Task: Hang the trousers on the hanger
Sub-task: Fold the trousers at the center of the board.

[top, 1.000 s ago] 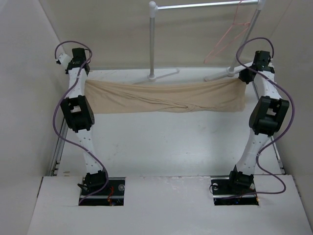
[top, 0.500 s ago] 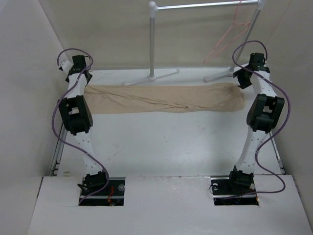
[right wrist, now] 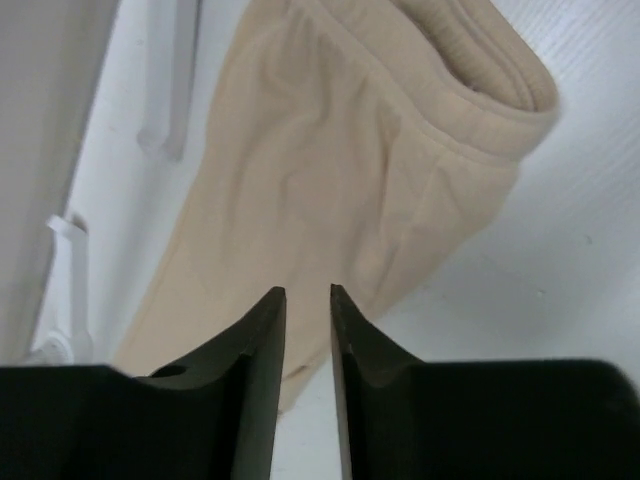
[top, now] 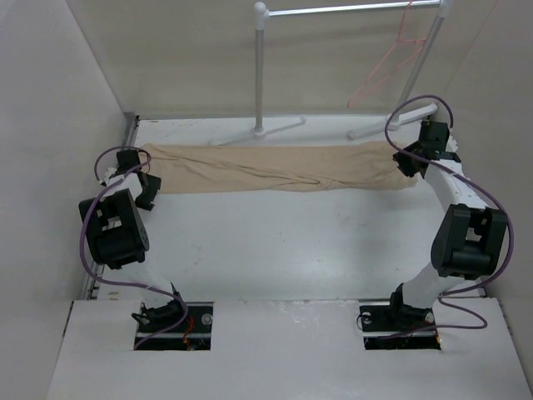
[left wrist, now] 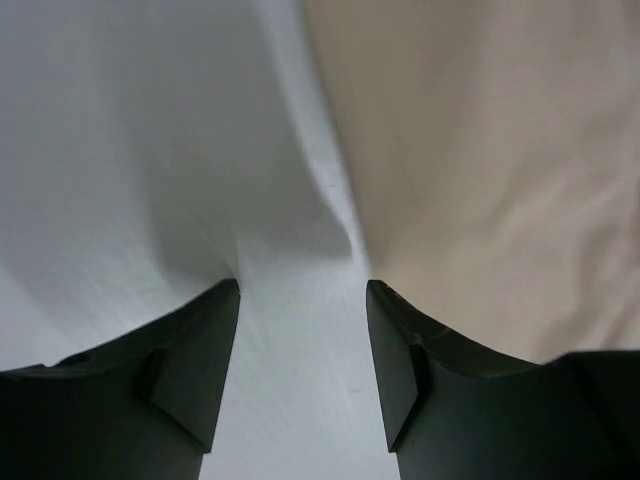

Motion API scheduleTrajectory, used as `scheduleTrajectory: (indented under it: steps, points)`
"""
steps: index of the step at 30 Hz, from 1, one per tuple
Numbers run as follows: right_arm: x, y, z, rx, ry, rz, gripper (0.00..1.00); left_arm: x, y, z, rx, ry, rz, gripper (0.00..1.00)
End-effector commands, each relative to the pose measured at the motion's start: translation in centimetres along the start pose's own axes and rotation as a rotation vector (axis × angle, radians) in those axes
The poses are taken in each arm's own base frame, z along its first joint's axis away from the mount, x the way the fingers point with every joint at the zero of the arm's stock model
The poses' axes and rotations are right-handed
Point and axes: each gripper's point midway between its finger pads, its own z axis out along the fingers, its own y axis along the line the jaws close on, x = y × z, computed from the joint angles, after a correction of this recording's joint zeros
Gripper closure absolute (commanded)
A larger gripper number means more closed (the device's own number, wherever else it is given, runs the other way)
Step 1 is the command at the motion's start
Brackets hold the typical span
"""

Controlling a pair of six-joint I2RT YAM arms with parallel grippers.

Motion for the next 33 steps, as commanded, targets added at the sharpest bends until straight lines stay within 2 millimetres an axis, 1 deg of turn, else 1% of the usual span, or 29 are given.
scheduleTrajectory:
  steps: [1, 2, 4, 6, 9, 11, 13, 16, 18, 20, 21, 22, 23, 24, 25, 26, 27, 28, 30, 31, 33]
  points:
    - [-0.2, -1.4, -0.4, -0.013, -0.029, 0.021, 0.59, -0.4, -2.6, 1.0, 0.098, 0.009, -0.09, 0.47]
    - [-0.3, -2.5, -0.5, 0.003, -0.028, 0.035, 0.52, -0.4, -2.6, 1.4, 0.096, 0.007, -0.096, 0.47]
    - [-0.4, -4.6, -0.1, 0.032, -0.018, 0.066, 0.4, -0.2, -2.7, 2.2, 0.1, 0.009, -0.107, 0.46]
    - [-0.4, -6.2, 0.3, 0.054, 0.0, 0.089, 0.33, 0.1, -2.9, 3.0, 0.093, 0.017, -0.122, 0.47]
    - [0.0, -7.7, 0.8, 0.079, 0.021, 0.099, 0.27, 0.3, -3.6, 4.0, 0.093, 0.009, -0.125, 0.48]
    - [0.1, -8.1, 1.8, 0.084, 0.025, 0.09, 0.24, 0.0, -4.6, 4.6, 0.109, -0.01, -0.124, 0.48]
    - [-0.2, -8.3, 2.9, 0.09, 0.018, 0.095, 0.24, -0.6, -5.6, 5.1, 0.123, -0.034, -0.124, 0.48]
    - [-0.8, -7.5, 4.8, 0.071, 0.028, 0.1, 0.26, -0.5, -7.0, 6.0, 0.139, -0.041, -0.114, 0.48]
    - [-1.0, -6.9, 6.0, 0.071, 0.034, 0.096, 0.28, -0.4, -7.5, 6.5, 0.146, -0.039, -0.111, 0.49]
    - [-0.9, -6.9, 7.5, 0.083, 0.056, 0.101, 0.35, -0.3, -7.9, 6.8, 0.154, -0.043, -0.109, 0.59]
    - [-0.8, -6.9, 8.0, 0.089, 0.064, 0.116, 0.4, -0.3, -8.1, 7.0, 0.156, -0.047, -0.11, 0.66]
    - [-1.0, -6.8, 8.1, 0.091, 0.058, 0.125, 0.47, -0.3, -8.2, 7.2, 0.155, -0.048, -0.111, 0.76]
    - [-1.2, -6.6, 8.4, 0.09, 0.056, 0.139, 0.56, -0.5, -8.2, 7.3, 0.149, -0.049, -0.115, 0.87]
    - [-1.4, -6.4, 8.6, 0.092, 0.054, 0.148, 0.67, -0.9, -8.0, 7.4, 0.145, -0.058, -0.124, 0.92]
    - [-1.4, -6.4, 8.5, 0.1, 0.061, 0.159, 0.76, -1.5, -8.0, 7.1, 0.145, -0.072, -0.133, 0.96]
    - [-1.5, -6.8, 8.4, 0.118, 0.061, 0.171, 0.85, -2.2, -7.6, 6.8, 0.137, -0.089, -0.14, 0.98]
    - [-1.7, -7.3, 8.1, 0.138, 0.054, 0.175, 0.91, -2.8, -7.1, 6.4, 0.121, -0.105, -0.142, 1.0]
    - [-1.7, -7.8, 7.6, 0.154, 0.053, 0.178, 0.95, -3.6, -6.0, 5.9, 0.091, -0.126, -0.145, 1.0]
    - [-1.8, -8.6, 6.1, 0.168, 0.028, 0.174, 0.96, -4.7, -4.0, 4.9, 0.04, -0.161, -0.141, 1.0]
    - [-1.8, -9.2, 5.3, 0.184, 0.011, 0.169, 0.96, -5.2, -2.4, 4.2, 0.006, -0.179, -0.135, 1.0]
    - [-1.3, -10.9, 4.2, 0.215, -0.002, 0.172, 0.96, -5.8, 0.2, 3.1, -0.038, -0.202, -0.138, 1.0]
